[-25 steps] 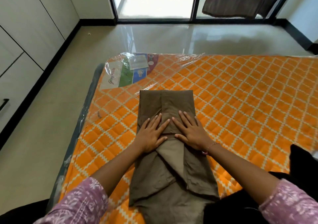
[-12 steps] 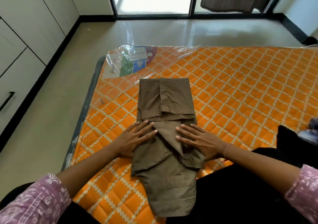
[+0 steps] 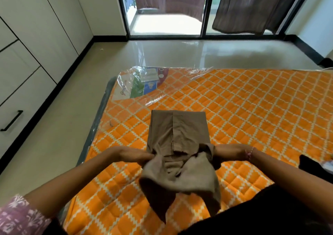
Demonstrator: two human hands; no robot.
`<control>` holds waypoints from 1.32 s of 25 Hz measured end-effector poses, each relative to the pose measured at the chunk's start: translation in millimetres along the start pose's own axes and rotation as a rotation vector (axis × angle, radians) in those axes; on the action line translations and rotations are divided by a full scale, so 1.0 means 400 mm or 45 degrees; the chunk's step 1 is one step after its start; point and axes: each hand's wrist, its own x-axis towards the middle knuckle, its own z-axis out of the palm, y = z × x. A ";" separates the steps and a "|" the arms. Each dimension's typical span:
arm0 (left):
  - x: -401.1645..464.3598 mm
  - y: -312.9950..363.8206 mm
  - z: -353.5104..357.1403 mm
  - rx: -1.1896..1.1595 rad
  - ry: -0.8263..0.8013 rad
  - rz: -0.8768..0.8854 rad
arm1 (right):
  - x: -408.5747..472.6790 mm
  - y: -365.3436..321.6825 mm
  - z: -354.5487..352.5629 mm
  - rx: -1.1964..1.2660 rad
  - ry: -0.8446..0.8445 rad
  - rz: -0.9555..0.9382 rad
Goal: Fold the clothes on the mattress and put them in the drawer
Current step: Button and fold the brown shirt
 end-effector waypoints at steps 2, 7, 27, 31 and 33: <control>-0.001 0.002 -0.080 -0.153 0.291 0.045 | 0.024 -0.036 -0.075 0.208 0.088 0.016; 0.107 0.061 -0.166 -1.238 0.776 -0.037 | 0.156 -0.051 -0.148 0.815 0.900 0.100; 0.257 0.018 -0.007 -0.668 1.901 0.121 | 0.262 -0.010 0.133 -1.081 1.414 -0.291; 0.253 0.053 -0.077 -0.202 2.101 -0.051 | 0.314 -0.034 0.135 -1.149 0.944 -0.047; 0.255 0.092 -0.125 -0.057 1.703 0.335 | 0.297 -0.027 0.133 -0.901 1.173 -0.263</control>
